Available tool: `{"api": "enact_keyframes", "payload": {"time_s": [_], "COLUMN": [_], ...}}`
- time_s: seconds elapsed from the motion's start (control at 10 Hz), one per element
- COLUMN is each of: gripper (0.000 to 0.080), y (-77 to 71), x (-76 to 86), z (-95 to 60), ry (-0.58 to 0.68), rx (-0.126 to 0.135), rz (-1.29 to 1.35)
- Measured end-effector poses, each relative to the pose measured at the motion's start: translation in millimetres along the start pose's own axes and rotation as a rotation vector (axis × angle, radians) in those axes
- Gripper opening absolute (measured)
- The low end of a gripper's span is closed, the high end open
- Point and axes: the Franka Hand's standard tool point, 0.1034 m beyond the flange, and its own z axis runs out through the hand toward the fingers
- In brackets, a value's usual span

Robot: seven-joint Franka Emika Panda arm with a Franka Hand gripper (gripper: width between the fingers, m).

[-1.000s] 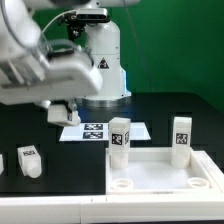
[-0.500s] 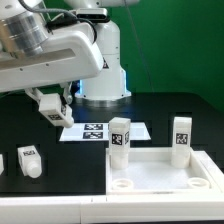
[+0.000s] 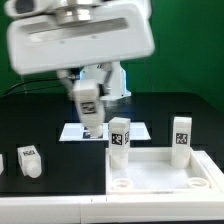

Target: Assemble square table

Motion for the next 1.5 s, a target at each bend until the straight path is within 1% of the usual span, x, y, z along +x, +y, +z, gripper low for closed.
{"api": "enact_keyframes", "payload": {"time_s": [0.1, 0.2, 0.3, 0.4, 0.5, 0.6, 0.7, 0.8, 0.9, 1.2, 1.3, 1.4, 1.5], "gripper": [0.0282, 0.0282, 0.0282, 0.0282, 0.0282, 0.0282, 0.0282, 0.0282, 0.0282, 0.0282, 0.0282, 0.0282, 0.0282], "y": [6.0, 8.7, 1.8, -21.5, -46.8, -67.1, -90.7, -89.0, -83.1, -85.2, -95.0, -110.4, -115.0], "x": [1.3, 3.7, 5.5, 10.7, 9.5, 8.9, 5.6, 4.4, 6.1, 4.5, 5.0, 8.1, 14.1], "z": [0.5, -0.3, -0.6, -1.6, 2.2, 9.0, 17.0, 17.3, 16.5, 18.4, 23.1, 31.5, 38.9], "ry": [0.040, 0.079, 0.084, 0.104, 0.112, 0.128, 0.148, 0.139, 0.142, 0.138, 0.147, 0.155, 0.182], "rx": [-0.017, -0.031, -0.041, -0.053, -0.044, -0.031, -0.017, -0.018, -0.023, -0.022, -0.022, -0.019, -0.026], "rz": [0.006, 0.004, -0.017, -0.070, -0.072, -0.066, -0.052, -0.086, -0.076, -0.080, -0.091, -0.131, -0.196]}}
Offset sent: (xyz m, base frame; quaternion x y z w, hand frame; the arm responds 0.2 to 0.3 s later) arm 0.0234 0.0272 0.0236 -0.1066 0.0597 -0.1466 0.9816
